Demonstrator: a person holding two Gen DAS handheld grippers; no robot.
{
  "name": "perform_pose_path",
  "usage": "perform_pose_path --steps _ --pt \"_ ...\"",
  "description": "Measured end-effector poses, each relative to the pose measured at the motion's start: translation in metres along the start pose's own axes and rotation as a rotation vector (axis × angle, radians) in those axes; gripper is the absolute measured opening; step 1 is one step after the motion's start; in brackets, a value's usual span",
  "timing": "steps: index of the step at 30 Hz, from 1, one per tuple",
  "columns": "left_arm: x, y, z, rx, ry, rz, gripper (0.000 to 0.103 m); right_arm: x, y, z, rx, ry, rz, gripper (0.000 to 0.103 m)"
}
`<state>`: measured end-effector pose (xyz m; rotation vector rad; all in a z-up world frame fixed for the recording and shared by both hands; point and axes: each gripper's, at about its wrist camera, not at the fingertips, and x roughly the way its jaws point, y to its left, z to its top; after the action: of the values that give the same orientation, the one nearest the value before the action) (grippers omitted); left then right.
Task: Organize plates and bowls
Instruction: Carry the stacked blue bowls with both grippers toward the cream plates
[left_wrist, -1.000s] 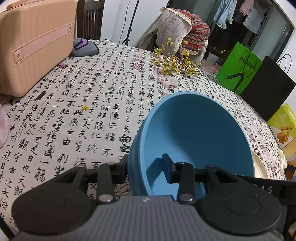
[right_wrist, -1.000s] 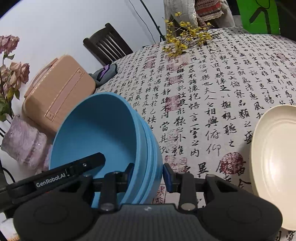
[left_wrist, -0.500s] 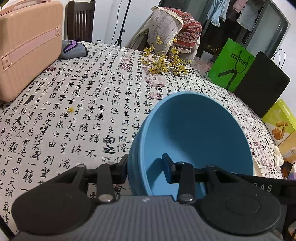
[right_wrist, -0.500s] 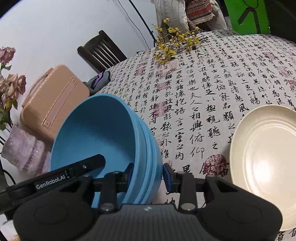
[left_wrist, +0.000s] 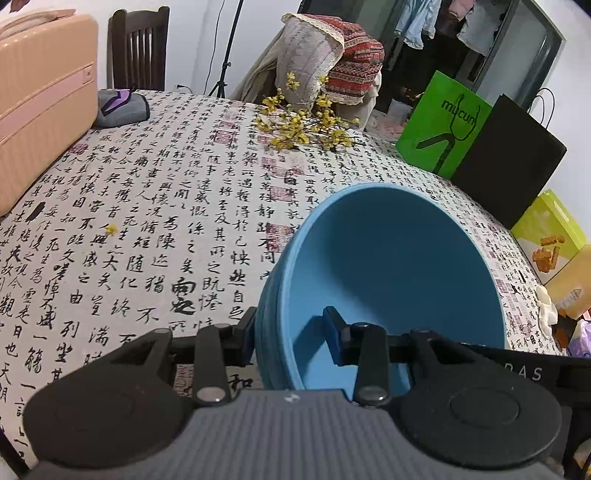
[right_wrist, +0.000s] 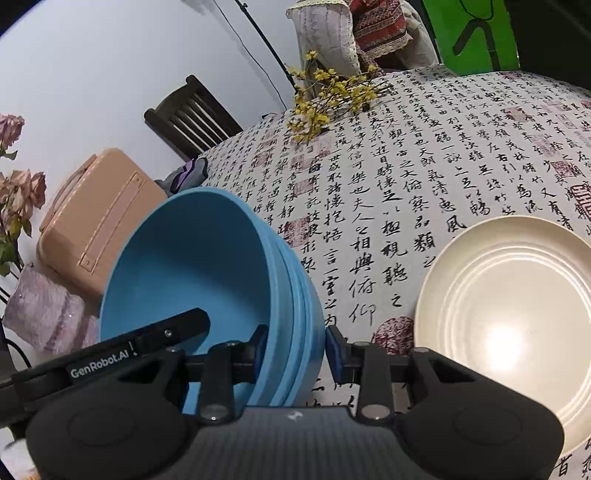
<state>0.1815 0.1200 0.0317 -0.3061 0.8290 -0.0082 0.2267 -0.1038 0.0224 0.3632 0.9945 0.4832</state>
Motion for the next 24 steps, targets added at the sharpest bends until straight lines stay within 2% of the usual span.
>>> perform_pose_path --steps 24 --pt "0.010 -0.052 0.007 0.063 -0.007 -0.037 0.038 -0.028 -0.037 0.007 0.071 -0.058 -0.033 0.033"
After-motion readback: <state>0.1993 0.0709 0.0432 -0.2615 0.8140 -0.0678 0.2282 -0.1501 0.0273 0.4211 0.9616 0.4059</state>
